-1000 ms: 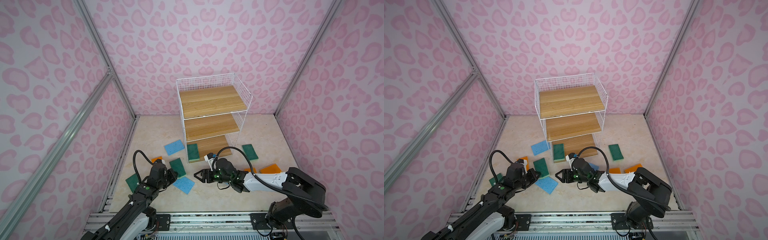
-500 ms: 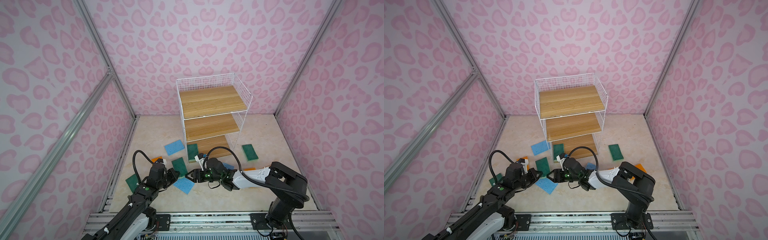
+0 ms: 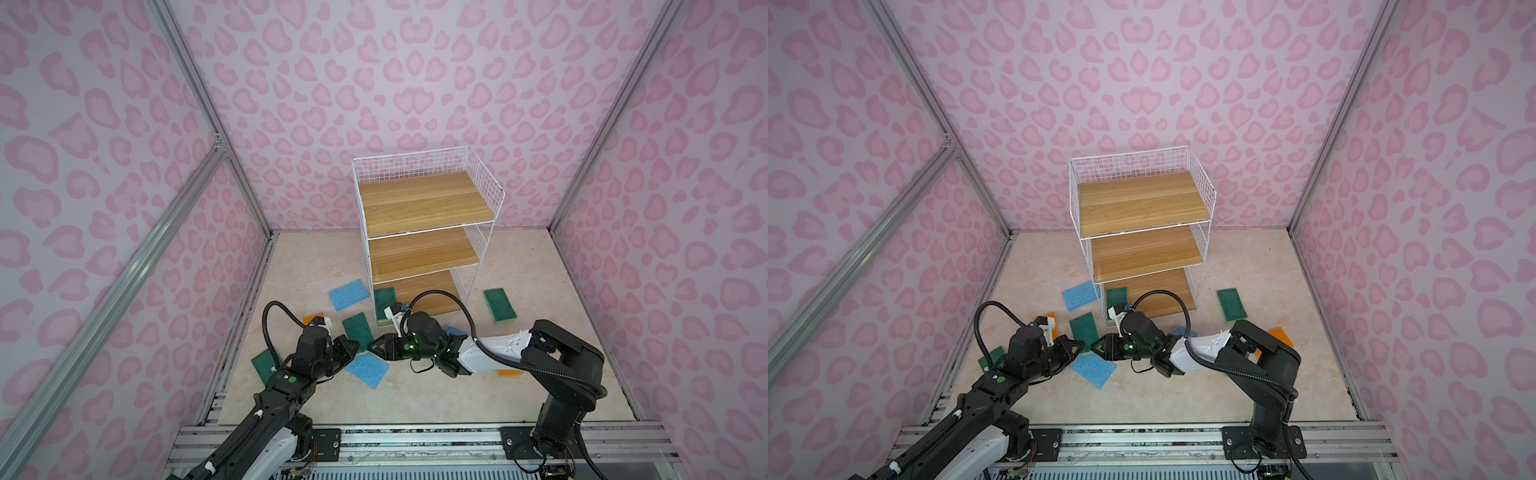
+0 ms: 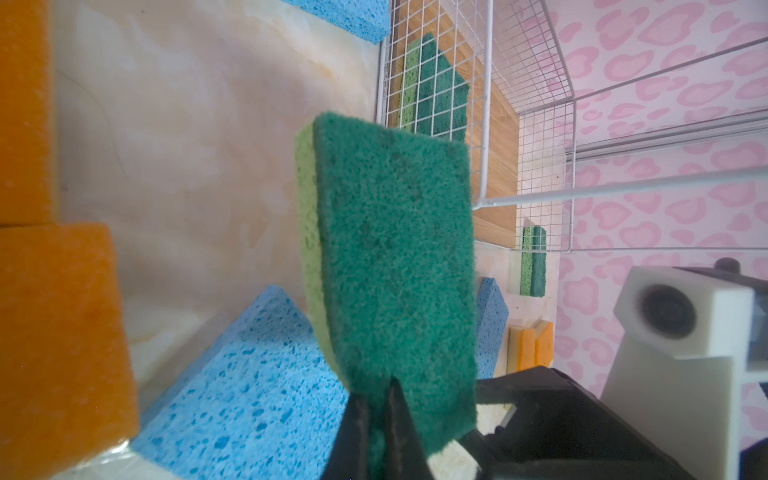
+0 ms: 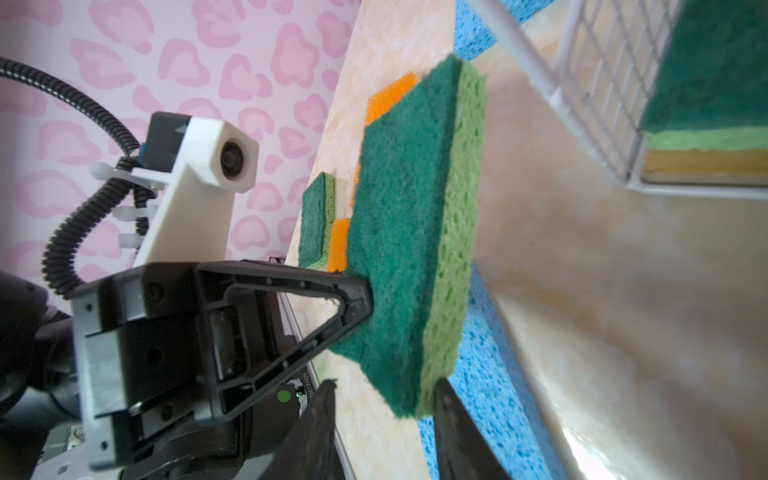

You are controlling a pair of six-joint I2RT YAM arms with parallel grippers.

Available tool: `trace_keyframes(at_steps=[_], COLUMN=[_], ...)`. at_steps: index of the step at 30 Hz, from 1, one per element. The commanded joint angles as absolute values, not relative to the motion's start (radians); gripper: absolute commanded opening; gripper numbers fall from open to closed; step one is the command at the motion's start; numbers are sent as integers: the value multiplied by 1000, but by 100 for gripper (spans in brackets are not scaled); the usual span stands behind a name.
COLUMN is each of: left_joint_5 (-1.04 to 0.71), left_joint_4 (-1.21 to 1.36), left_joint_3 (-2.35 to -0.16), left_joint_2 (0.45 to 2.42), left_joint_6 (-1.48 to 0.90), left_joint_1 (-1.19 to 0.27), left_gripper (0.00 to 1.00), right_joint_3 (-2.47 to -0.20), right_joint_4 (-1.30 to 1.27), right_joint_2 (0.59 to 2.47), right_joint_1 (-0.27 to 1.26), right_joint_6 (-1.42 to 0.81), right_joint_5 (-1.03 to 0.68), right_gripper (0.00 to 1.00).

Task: Place and organize the cleaning sponges onto the shelf
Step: 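Grasp the second green sponge with the right gripper, then open the left gripper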

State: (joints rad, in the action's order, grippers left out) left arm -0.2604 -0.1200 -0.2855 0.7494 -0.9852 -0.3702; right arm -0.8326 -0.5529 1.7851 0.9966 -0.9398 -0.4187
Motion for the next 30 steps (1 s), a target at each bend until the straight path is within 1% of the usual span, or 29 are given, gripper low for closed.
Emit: trace_keyframes(at_steps=[1, 9, 11, 12, 15, 18, 19, 20, 21, 24, 27, 29, 30], left_joint_5=[-285, -290, -293, -296, -293, -292, -293, -294, -292, -288, -278, -272, -268], left_joint_4=[-97, -96, -96, -96, -99, -103, -104, -104, -107, -112, -124, -133, -134], left_joint_3=[-297, -289, -289, -288, -289, -287, -285, -285, -285, -284, -286, -289, -289], left_joint_2=[746, 737, 729, 722, 701, 688, 687, 685, 682, 674, 666, 666, 666], left_joint_6=[-991, -982, -975, -971, -966, -959, -957, -953, -950, -942, -933, -929, -926], left_joint_1=[-374, -379, -380, -381, -382, -383, -383, -384, -384, -387, -389, -390, -390], left_gripper=[4, 4, 4, 6, 18, 33, 35, 45, 51, 69, 83, 90, 91], right_joint_3=[-837, -835, -830, -828, -824, -813, -808, -802, -795, -772, -746, -726, -715], right_joint_4=[-575, -568, -564, -561, -548, -545, -544, -545, -546, -543, -540, -536, -533], right_joint_2=[1793, 1786, 1780, 1777, 1773, 1764, 1759, 1754, 1747, 1725, 1702, 1684, 1674], right_joint_1=[999, 993, 991, 992, 989, 986, 984, 983, 979, 971, 964, 957, 953], right_joint_6=[-933, -923, -918, -915, -908, -908, -908, -907, -907, -904, -901, -897, -895], right_joint_5=[-419, -410, -404, -401, -403, -404, -403, -403, -403, -400, -396, -393, -391], right_gripper=[34, 12, 9, 7, 5, 4, 4, 3, 3, 3, 3, 2, 2])
